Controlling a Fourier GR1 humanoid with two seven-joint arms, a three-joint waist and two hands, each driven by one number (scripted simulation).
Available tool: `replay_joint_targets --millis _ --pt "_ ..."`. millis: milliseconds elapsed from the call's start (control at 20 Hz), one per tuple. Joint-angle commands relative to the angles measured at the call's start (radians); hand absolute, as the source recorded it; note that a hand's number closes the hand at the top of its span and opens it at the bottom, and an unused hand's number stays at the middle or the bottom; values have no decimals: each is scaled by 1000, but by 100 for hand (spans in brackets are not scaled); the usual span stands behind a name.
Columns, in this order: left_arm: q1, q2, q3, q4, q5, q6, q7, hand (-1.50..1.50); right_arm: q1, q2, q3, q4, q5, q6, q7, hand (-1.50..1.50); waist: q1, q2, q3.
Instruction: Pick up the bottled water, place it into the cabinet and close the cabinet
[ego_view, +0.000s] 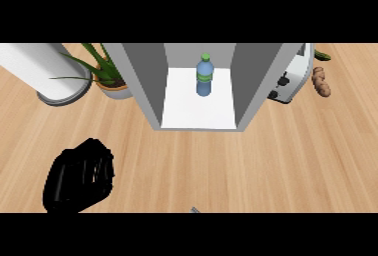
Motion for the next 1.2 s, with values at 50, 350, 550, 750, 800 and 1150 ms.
replay_joint_targets --millis 50,350,550,750,800,1150 --pt "81 68 65 -35 36 -70 -15 150 -211 135 107 134 75 -19 55 150 14 0 -2" --pt "147 83 99 -44 46 -120 -63 150 -340 133 28 213 84 -140 39 150 27 5 -2" --pt "155 113 148 -45 94 -162 -43 150 -413 132 -68 272 73 -177 68 150 28 8 -2" --pt "183 139 157 -67 95 -190 -36 150 -476 134 -162 363 -21 -237 47 150 42 13 -1" --pt "171 126 151 -52 90 -188 -40 150 -544 136 -212 385 -53 -256 91 150 38 13 -1" --pt "201 156 218 -45 112 -251 -46 150 -702 142 -427 705 -368 -163 -50 150 22 12 1"
